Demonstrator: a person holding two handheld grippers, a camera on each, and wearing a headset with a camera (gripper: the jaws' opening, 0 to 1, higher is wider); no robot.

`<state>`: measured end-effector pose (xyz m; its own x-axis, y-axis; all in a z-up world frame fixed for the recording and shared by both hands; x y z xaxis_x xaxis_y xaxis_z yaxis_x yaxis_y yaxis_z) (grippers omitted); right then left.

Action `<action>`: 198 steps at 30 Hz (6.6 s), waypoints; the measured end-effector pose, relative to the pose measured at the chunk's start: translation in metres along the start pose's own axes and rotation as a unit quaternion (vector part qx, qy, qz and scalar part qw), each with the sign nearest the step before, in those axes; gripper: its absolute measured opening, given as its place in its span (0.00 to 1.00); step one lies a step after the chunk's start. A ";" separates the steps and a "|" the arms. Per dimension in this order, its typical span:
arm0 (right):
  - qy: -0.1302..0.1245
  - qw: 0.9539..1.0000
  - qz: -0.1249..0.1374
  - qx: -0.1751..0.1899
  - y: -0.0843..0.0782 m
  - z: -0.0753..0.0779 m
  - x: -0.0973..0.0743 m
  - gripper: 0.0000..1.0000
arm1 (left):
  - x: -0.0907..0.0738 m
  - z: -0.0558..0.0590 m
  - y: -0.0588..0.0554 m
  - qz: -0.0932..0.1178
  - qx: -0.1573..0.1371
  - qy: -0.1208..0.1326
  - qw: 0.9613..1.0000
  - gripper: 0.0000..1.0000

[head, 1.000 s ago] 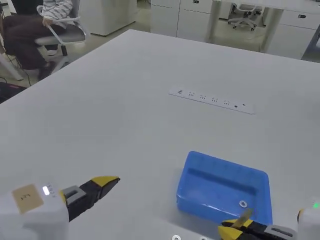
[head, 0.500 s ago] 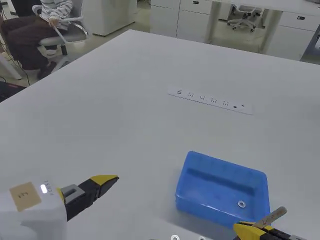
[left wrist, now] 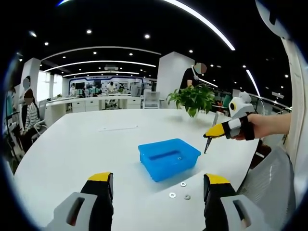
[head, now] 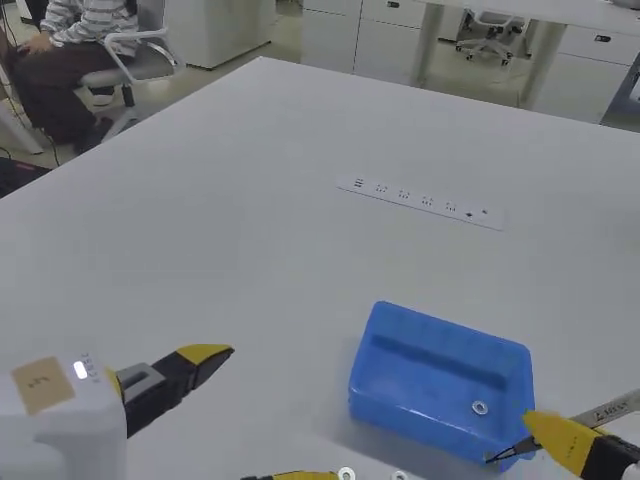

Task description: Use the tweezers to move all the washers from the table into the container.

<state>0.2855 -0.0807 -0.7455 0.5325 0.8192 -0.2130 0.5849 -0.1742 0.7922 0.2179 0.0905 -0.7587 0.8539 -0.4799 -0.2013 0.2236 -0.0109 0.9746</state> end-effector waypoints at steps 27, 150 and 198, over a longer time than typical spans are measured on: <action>-0.023 0.999 -0.014 -0.029 0.018 0.037 0.049 0.03 | -0.001 -0.002 0.000 -0.001 -0.003 0.004 1.000 0.77; 0.086 0.969 -0.132 -0.188 -0.081 -0.004 0.073 0.04 | 0.000 0.001 -0.003 -0.006 -0.005 -0.006 1.000 0.76; 0.131 0.912 -0.170 -0.349 -0.090 -0.037 0.058 0.03 | 0.000 0.000 0.000 0.003 -0.013 -0.005 1.000 0.75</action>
<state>0.2416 0.0028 -0.8077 0.1745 0.8795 -0.4427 0.1076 0.4299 0.8965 0.2178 0.0907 -0.7591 0.8507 -0.4880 -0.1951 0.2315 0.0146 0.9727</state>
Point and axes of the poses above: the centre of the closed fingertips' face, and the gripper's own axes: x roughly forward along the fingers, z roughly to its right, y roughly out of its top, the point moved 1 cm from there along -x, roughly backward along the fingers, and after that the axes turned 8 degrees about z, right-handed, at the moved point
